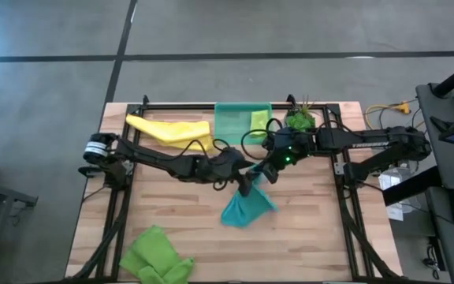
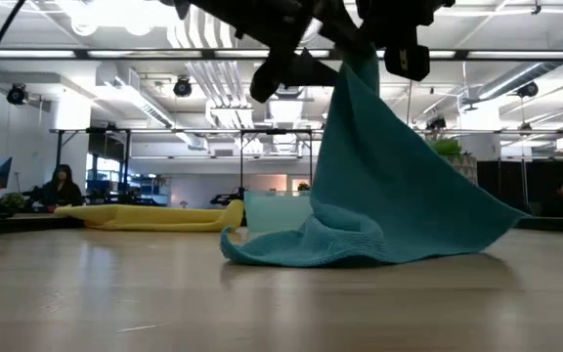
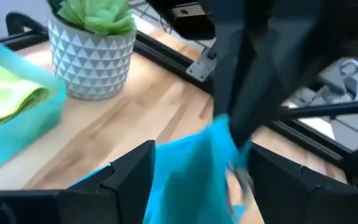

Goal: Fold microfiber towels
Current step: Fold the blue microfiber cloth

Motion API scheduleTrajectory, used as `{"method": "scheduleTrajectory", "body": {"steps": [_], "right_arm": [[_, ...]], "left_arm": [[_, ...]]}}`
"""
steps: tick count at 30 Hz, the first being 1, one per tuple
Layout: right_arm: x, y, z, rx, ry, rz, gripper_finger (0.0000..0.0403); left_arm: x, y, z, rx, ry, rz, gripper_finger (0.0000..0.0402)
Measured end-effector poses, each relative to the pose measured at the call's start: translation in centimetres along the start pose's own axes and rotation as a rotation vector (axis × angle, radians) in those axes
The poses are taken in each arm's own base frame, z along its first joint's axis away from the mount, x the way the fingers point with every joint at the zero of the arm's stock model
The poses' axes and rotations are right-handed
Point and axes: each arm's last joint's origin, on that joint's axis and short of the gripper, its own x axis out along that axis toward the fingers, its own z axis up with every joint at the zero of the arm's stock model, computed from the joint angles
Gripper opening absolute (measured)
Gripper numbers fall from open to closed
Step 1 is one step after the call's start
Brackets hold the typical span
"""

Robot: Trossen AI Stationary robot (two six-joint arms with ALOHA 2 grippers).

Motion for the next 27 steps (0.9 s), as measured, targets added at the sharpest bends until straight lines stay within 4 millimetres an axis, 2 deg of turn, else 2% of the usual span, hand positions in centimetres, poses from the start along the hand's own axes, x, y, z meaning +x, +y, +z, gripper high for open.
{"method": "scheduleTrajectory", "body": {"steps": [6, 9, 19, 27], "right_arm": [[-0.7, 0.6, 0.9, -0.03, -0.069, -0.023, 0.0009], [-1.1, 0.9, 1.3, -0.04, -0.088, -0.024, 0.0009], [-2.4, 1.1, 1.7, -0.063, -0.102, -0.132, 0.0009], [-3.5, 1.7, 2.7, -0.073, -0.195, -0.186, 0.0009]], "left_arm": [[1.7, 0.4, -1.4, -0.086, 0.131, 0.205, 0.0183], [1.9, 0.5, -1.7, -0.098, 0.157, 0.236, 0.0156], [1.0, 0.5, -1.2, -0.084, 0.162, 0.23, 0.0073], [1.0, 0.8, -2.3, -0.089, 0.234, 0.193, 0.0067]]}}
